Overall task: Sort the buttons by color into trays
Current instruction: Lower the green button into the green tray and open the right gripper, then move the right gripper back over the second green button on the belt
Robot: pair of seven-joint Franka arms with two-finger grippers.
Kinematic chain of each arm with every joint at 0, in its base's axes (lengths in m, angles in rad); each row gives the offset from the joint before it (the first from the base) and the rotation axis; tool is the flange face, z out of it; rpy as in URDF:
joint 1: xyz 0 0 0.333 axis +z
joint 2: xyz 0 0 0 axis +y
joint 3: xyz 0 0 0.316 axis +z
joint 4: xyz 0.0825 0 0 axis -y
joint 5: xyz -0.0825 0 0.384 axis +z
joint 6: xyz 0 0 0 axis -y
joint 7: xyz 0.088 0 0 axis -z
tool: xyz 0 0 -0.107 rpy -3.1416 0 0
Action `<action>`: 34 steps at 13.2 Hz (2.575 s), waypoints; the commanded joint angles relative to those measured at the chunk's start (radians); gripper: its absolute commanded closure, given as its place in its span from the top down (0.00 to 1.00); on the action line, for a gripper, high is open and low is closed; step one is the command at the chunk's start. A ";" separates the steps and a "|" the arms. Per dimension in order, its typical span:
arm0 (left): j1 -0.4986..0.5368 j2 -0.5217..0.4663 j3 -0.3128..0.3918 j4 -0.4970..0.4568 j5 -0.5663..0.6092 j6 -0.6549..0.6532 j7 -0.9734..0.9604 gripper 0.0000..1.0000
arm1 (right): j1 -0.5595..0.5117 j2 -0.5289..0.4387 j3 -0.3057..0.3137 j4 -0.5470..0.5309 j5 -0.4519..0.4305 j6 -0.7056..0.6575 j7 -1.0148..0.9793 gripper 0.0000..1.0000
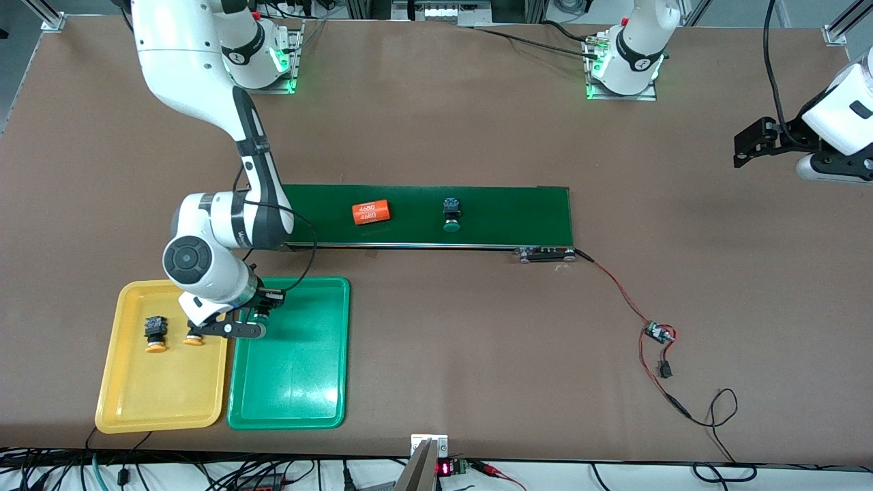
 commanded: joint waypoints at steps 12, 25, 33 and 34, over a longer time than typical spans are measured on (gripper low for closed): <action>0.003 0.016 -0.007 0.037 -0.019 -0.024 0.011 1.00 | 0.006 0.058 0.014 0.093 0.026 -0.011 0.020 1.00; 0.001 0.016 -0.007 0.041 -0.019 -0.024 0.009 1.00 | 0.400 -0.312 0.001 -0.237 0.023 -0.146 0.355 1.00; -0.001 0.016 -0.009 0.041 -0.019 -0.024 0.009 1.00 | 0.518 -0.345 -0.001 -0.309 0.019 -0.072 0.446 1.00; -0.001 0.016 -0.009 0.041 -0.019 -0.026 0.009 1.00 | 0.521 -0.343 -0.001 -0.309 0.017 -0.067 0.444 1.00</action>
